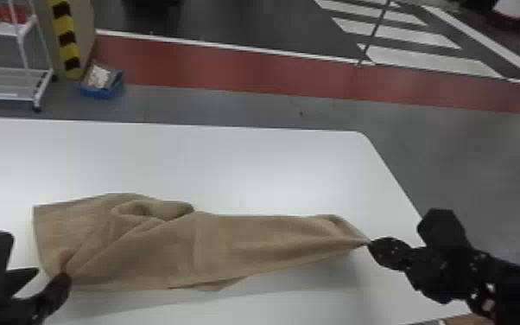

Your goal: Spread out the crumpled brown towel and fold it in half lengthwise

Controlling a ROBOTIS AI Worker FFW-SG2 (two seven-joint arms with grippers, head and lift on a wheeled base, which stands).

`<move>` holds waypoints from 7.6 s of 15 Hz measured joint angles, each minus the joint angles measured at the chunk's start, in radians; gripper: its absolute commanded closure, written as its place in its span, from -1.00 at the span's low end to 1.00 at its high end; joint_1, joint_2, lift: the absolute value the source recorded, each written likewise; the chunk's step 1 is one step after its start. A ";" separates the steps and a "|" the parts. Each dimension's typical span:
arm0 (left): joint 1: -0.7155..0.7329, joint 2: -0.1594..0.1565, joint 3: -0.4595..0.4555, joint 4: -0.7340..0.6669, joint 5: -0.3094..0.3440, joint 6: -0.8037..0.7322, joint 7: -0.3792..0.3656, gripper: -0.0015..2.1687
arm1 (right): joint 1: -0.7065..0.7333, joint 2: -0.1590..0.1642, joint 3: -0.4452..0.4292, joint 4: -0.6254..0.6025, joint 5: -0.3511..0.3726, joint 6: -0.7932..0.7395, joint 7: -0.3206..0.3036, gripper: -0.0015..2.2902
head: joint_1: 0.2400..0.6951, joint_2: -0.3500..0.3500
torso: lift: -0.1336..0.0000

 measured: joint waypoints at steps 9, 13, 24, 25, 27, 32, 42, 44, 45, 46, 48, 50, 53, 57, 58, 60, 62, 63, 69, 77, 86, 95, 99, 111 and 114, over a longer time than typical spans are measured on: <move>0.021 0.023 0.047 0.009 -0.122 -0.030 -0.057 -0.86 | -0.066 -0.009 -0.012 0.122 0.000 0.000 -0.022 0.16 | 1.00 -0.74 | -0.84; -0.023 0.036 0.063 0.025 -0.166 -0.103 -0.187 -0.80 | -0.109 -0.010 -0.005 0.149 0.013 0.011 -0.020 0.16 | 1.00 -0.72 | -0.84; -0.374 0.024 -0.013 0.411 -0.127 -0.093 -0.204 -0.67 | -0.060 -0.005 -0.042 0.149 0.006 0.009 -0.022 0.16 | 1.00 -0.75 | -0.84; -0.382 0.024 -0.011 0.423 -0.127 -0.093 -0.209 -0.62 | -0.059 -0.005 -0.044 0.149 0.004 0.008 -0.022 0.16 | 1.00 -0.75 | -0.84; -0.388 0.024 -0.005 0.435 -0.130 -0.084 -0.230 -0.62 | -0.061 -0.006 -0.048 0.149 0.001 0.006 -0.023 0.16 | 1.00 -0.74 | -0.84; -0.362 0.024 0.033 0.384 -0.127 0.019 -0.299 -0.62 | -0.085 -0.008 -0.042 0.167 0.000 0.006 -0.023 0.16 | 1.00 -0.73 | -0.84; -0.365 0.021 0.023 0.398 -0.147 0.051 -0.297 -0.37 | -0.085 -0.007 -0.034 0.170 -0.002 0.006 -0.025 0.16 | 1.00 -0.71 | -0.84; -0.365 0.020 0.017 0.400 -0.150 0.043 -0.298 0.50 | -0.084 -0.007 -0.036 0.170 -0.003 0.006 -0.025 0.16 | 1.00 -0.72 | -0.84; -0.362 0.020 0.014 0.395 -0.151 0.040 -0.295 0.87 | -0.084 -0.007 -0.037 0.170 -0.003 0.006 -0.025 0.16 | 1.00 -0.72 | -0.84; -0.357 0.020 0.013 0.389 -0.152 0.038 -0.283 0.97 | -0.084 -0.007 -0.038 0.170 -0.003 0.006 -0.026 0.16 | 1.00 -0.73 | -0.84; -0.336 0.020 0.019 0.359 -0.151 0.033 -0.245 0.97 | -0.084 -0.007 -0.039 0.170 -0.003 0.006 -0.038 0.16 | 1.00 -0.72 | -0.84; -0.301 0.020 0.050 0.304 -0.141 0.029 -0.193 0.97 | -0.085 -0.007 -0.041 0.170 -0.014 -0.006 -0.068 0.16 | 1.00 -0.69 | -0.84; -0.253 0.018 0.148 0.192 -0.103 0.088 -0.122 0.97 | -0.126 -0.008 -0.040 0.163 -0.044 -0.022 -0.084 0.16 | 1.00 -0.50 | -0.84; -0.189 0.002 0.221 0.113 -0.047 0.184 -0.050 0.96 | -0.239 -0.051 0.013 0.152 -0.052 -0.010 -0.129 0.16 | 1.00 -0.33 | -0.84; -0.173 -0.006 0.219 0.110 -0.044 0.186 -0.048 0.96 | -0.259 -0.059 0.027 0.155 -0.051 -0.008 -0.131 0.16 | 1.00 -0.33 | -0.84; -0.134 -0.017 0.203 0.109 -0.040 0.186 -0.048 0.96 | -0.276 -0.074 0.053 0.186 -0.035 -0.007 -0.124 0.16 | 1.00 -0.35 | -0.84; -0.109 -0.019 0.182 0.108 -0.038 0.184 -0.048 0.82 | -0.278 -0.089 0.075 0.244 -0.011 -0.010 -0.117 0.16 | 1.00 -0.43 | -0.84; -0.105 -0.019 0.173 0.108 -0.038 0.183 -0.047 0.18 | -0.278 -0.093 0.083 0.262 -0.003 -0.011 -0.114 0.16 | 1.00 -0.45 | -0.84; -0.089 -0.015 0.169 0.106 -0.038 0.141 -0.008 -0.96 | -0.265 -0.102 0.099 0.287 0.013 -0.013 -0.109 0.16 | 1.00 -0.43 | -0.84; 0.013 0.085 0.225 0.064 -0.145 -0.176 -0.176 -0.80 | -0.265 -0.102 0.116 0.287 0.016 -0.013 -0.109 0.16 | 1.00 -0.31 | -0.84; 0.195 0.241 0.327 0.126 -0.441 -0.785 -0.551 -0.80 | -0.266 -0.106 0.105 0.290 0.004 -0.015 -0.118 0.15 | 1.00 -0.45 | -0.84; 0.283 0.322 0.317 0.170 -0.700 -0.928 -0.597 -0.75 | -0.268 -0.101 0.117 0.308 -0.006 -0.016 -0.131 0.15 | 1.00 -0.42 | -0.84; 0.233 0.333 0.224 0.214 -0.832 -0.928 -0.576 -0.75 | -0.270 -0.092 0.118 0.301 -0.006 -0.008 -0.131 0.15 | 1.00 -0.45 | -0.84; 0.176 0.356 0.169 0.291 -0.930 -0.930 -0.575 -0.52 | -0.269 -0.078 0.109 0.296 -0.005 -0.001 -0.131 0.15 | 1.00 -0.41 | -0.84; 0.177 0.358 0.166 0.291 -0.936 -0.930 -0.580 -0.52 | -0.270 -0.076 0.108 0.296 -0.004 -0.001 -0.131 0.15 | 1.00 -0.41 | -0.84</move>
